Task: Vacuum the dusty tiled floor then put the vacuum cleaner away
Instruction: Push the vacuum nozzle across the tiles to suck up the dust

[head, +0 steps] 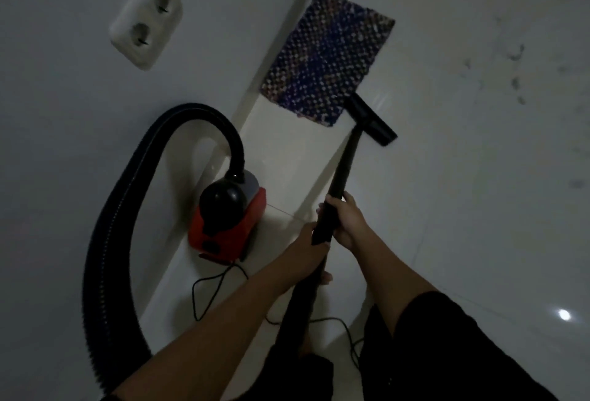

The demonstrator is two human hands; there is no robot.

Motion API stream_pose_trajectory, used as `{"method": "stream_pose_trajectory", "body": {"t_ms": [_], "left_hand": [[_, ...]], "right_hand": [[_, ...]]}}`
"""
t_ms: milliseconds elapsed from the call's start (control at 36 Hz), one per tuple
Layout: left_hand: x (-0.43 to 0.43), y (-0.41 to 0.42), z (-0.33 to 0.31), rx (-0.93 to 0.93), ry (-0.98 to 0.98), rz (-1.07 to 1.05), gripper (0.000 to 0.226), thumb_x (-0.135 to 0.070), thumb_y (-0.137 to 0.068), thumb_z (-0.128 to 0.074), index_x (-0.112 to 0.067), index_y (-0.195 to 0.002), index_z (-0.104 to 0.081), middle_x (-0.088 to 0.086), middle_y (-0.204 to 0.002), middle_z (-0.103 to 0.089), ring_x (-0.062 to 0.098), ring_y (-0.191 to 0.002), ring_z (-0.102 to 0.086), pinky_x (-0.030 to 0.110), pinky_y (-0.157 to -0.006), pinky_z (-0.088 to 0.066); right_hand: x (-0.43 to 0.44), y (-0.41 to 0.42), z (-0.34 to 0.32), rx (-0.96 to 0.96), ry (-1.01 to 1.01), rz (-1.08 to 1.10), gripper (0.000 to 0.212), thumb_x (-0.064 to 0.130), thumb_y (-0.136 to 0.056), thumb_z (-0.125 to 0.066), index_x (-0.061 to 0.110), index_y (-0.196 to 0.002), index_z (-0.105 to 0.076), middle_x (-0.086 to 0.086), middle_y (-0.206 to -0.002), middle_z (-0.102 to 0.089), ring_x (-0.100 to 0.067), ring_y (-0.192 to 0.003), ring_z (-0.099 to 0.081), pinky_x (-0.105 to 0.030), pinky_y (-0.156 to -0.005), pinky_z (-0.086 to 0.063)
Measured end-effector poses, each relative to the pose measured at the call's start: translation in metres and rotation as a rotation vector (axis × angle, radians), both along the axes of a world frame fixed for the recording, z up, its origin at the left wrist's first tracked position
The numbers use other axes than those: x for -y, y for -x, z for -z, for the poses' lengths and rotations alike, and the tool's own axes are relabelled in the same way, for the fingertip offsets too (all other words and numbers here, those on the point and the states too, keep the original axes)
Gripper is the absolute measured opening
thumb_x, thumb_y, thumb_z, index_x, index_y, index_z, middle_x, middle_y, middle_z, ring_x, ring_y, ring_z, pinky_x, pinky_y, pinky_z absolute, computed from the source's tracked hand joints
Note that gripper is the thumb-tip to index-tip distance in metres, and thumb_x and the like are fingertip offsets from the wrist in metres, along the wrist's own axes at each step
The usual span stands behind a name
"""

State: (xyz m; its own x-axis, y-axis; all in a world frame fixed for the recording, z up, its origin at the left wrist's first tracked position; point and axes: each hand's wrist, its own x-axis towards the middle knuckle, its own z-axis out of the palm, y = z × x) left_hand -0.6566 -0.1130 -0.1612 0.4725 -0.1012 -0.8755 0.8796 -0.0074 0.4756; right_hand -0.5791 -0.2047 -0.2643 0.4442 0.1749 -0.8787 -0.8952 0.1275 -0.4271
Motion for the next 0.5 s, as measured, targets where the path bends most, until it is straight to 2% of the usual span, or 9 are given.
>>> {"method": "stream_pose_trajectory", "body": {"t_ms": [56,139,278,389,500], "left_hand": [[0.014,0.000,0.004,-0.001,0.029,-0.047,0.043,-0.019,-0.098,-0.040,-0.027,-0.138,-0.026,0.010,-0.086,-0.057,0.020,-0.064,-0.060,0.027,-0.060,-0.058],[0.039,-0.005,0.012,-0.006,0.050,-0.130,0.042,-0.019,-0.099,-0.039,-0.029,-0.138,-0.027,0.010,-0.082,-0.053,0.018,-0.055,-0.056,0.021,-0.045,-0.052],[0.073,-0.026,0.033,0.055,0.013,-0.172,0.035,-0.022,-0.098,-0.039,-0.031,-0.131,-0.035,0.009,-0.077,-0.053,0.017,-0.046,-0.052,0.024,-0.044,-0.047],[0.099,-0.057,0.043,0.047,0.053,-0.196,0.026,-0.024,-0.097,-0.042,-0.036,-0.120,-0.039,0.011,-0.080,-0.056,0.017,-0.044,-0.053,0.025,-0.046,-0.047],[0.125,-0.092,0.054,0.039,0.076,-0.194,0.029,-0.023,-0.097,-0.043,-0.031,-0.125,-0.039,0.011,-0.079,-0.058,0.017,-0.045,-0.054,0.026,-0.047,-0.048]], "right_hand": [[0.011,-0.002,0.001,0.006,0.019,0.016,0.050,0.006,-0.098,-0.051,0.016,-0.144,-0.035,-0.012,-0.088,-0.057,-0.022,-0.077,-0.057,-0.035,-0.073,-0.052],[0.027,-0.012,0.007,0.034,0.077,-0.005,0.051,0.007,-0.098,-0.050,0.017,-0.145,-0.033,-0.010,-0.085,-0.055,-0.020,-0.073,-0.055,-0.034,-0.071,-0.051],[0.051,-0.040,0.019,0.058,0.146,-0.010,0.055,0.009,-0.097,-0.046,0.023,-0.147,-0.028,-0.009,-0.081,-0.054,-0.019,-0.069,-0.051,-0.032,-0.065,-0.047],[0.079,-0.073,0.030,0.080,0.165,-0.017,0.060,0.008,-0.096,-0.045,0.025,-0.150,-0.024,-0.009,-0.082,-0.054,-0.018,-0.067,-0.050,-0.031,-0.064,-0.047],[0.111,-0.109,0.036,0.116,0.159,-0.023,0.061,0.003,-0.096,-0.046,0.022,-0.149,-0.025,-0.012,-0.084,-0.053,-0.019,-0.067,-0.051,-0.031,-0.062,-0.048]]}}
